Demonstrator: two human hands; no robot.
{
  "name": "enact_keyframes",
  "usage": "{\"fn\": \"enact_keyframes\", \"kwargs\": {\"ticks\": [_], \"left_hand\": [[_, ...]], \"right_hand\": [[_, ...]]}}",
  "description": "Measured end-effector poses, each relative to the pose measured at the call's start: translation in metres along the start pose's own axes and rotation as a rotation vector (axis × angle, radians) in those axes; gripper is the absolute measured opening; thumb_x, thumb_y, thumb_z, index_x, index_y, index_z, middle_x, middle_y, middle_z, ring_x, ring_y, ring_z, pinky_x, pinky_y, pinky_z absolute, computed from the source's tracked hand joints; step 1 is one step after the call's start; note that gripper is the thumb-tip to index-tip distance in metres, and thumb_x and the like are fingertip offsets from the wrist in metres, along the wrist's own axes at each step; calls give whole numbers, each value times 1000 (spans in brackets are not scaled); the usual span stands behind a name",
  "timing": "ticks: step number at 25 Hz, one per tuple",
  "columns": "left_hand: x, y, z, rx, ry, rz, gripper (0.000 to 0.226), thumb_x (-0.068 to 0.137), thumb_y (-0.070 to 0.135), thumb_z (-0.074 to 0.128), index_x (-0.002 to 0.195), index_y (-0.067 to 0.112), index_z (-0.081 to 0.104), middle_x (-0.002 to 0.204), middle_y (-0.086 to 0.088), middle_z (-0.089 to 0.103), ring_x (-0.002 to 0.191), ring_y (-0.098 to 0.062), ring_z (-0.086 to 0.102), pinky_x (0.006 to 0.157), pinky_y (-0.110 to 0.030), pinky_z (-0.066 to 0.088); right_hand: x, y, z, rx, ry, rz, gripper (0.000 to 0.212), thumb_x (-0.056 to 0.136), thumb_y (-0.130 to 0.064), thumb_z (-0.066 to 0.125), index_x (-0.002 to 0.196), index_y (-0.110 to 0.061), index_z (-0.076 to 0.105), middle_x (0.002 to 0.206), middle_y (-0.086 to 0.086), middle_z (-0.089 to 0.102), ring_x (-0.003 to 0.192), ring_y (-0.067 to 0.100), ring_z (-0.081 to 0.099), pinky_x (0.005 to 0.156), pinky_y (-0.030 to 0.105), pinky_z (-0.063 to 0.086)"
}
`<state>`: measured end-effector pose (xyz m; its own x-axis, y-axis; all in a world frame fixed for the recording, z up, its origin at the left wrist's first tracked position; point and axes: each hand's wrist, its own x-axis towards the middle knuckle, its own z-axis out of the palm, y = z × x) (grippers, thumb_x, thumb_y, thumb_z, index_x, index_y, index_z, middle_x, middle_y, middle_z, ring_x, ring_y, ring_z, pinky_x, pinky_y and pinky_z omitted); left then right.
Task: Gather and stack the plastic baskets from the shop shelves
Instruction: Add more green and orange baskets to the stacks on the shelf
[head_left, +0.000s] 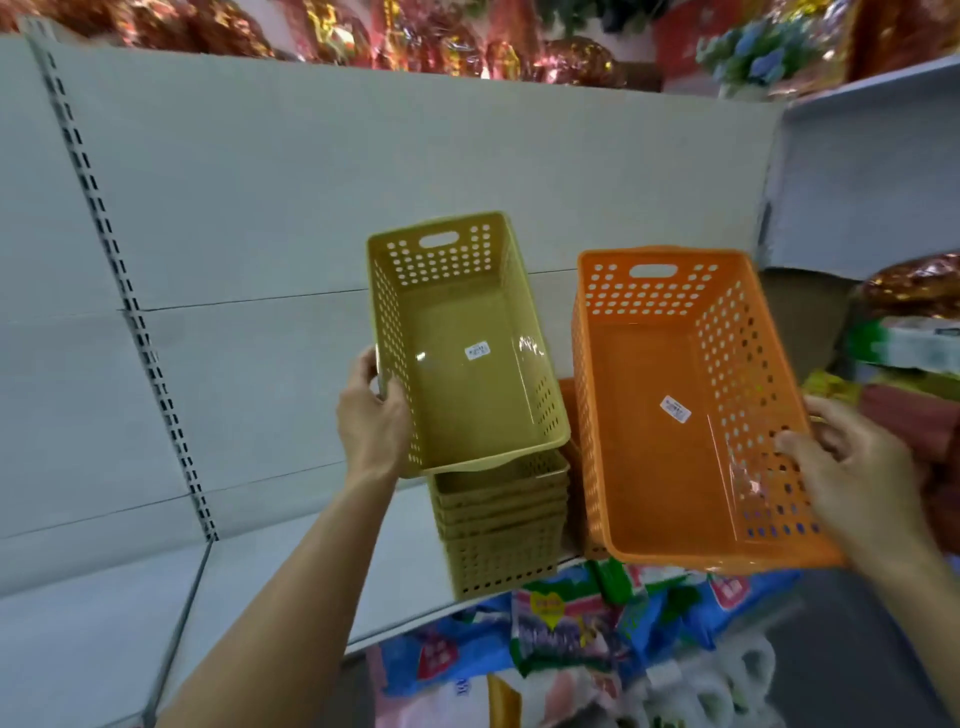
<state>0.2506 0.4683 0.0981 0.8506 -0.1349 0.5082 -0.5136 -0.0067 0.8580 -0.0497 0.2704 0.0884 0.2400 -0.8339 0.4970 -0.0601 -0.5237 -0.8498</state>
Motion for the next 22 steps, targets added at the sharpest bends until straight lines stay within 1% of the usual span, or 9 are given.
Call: {"fn": "enact_keyframes", "kwargs": {"ticks": [3,5,8,11,15,17,18,20,22], "left_hand": [[-11,-7,33,156,25,-55,42,96,11,48,136,21,53,117,4,66,85,-18,64,90,-39,53],[-13,-15,44,270,-19,-107,42,96,9,46,136,19,53,117,2,66,90,-20,61,90,-39,51],[-8,-22,55,436,-99,-190,48,91,9,43,136,22,54,122,-2,69,105,-27,65,94,-47,53],[0,-34,62,513,-166,-298,47,87,5,43,129,22,56,115,-6,70,104,-31,65,90,-48,55],[0,-45,61,505,-269,-365,26,92,14,44,112,31,49,108,-6,66,97,-32,64,88,-51,56],[3,-48,62,472,-289,-350,30,94,10,42,115,30,47,110,-6,63,100,-31,62,86,-49,56],[4,-50,61,440,-292,-352,32,94,7,40,116,30,48,110,-5,64,99,-30,62,81,-46,57],[5,-53,59,370,-305,-365,36,95,3,40,114,30,52,106,-5,67,95,-27,64,67,-38,55],[7,-54,57,278,-277,-371,35,94,2,43,109,28,60,99,-3,71,94,-26,66,67,-35,54]], "right_hand": [[38,14,-11,27,-73,-13,33,91,-1,55,106,-30,61,86,-13,64,63,-14,64,51,8,51],[57,25,-11,28,-97,-31,31,92,-2,55,109,-26,61,86,-14,64,62,-13,64,51,6,49],[81,37,-2,67,-122,-5,26,93,-3,54,111,-20,62,84,-11,63,66,-1,63,56,22,53],[103,47,14,84,-153,5,28,93,-3,54,118,-13,61,87,-2,64,74,2,59,59,22,43],[127,53,41,66,-99,12,22,93,-7,52,110,-19,60,86,-2,66,72,6,61,59,25,46],[140,58,59,24,-69,19,21,92,-13,51,108,-22,61,92,1,67,77,16,65,71,35,55],[145,62,67,-5,-64,25,21,91,-17,51,107,-25,61,93,0,67,81,21,67,77,43,57],[151,72,81,-68,-73,38,23,89,-24,50,109,-28,61,94,-1,68,85,26,68,79,51,57],[157,82,89,-133,-105,43,27,89,-29,48,112,-27,61,92,-1,67,84,30,68,78,54,57]]}}
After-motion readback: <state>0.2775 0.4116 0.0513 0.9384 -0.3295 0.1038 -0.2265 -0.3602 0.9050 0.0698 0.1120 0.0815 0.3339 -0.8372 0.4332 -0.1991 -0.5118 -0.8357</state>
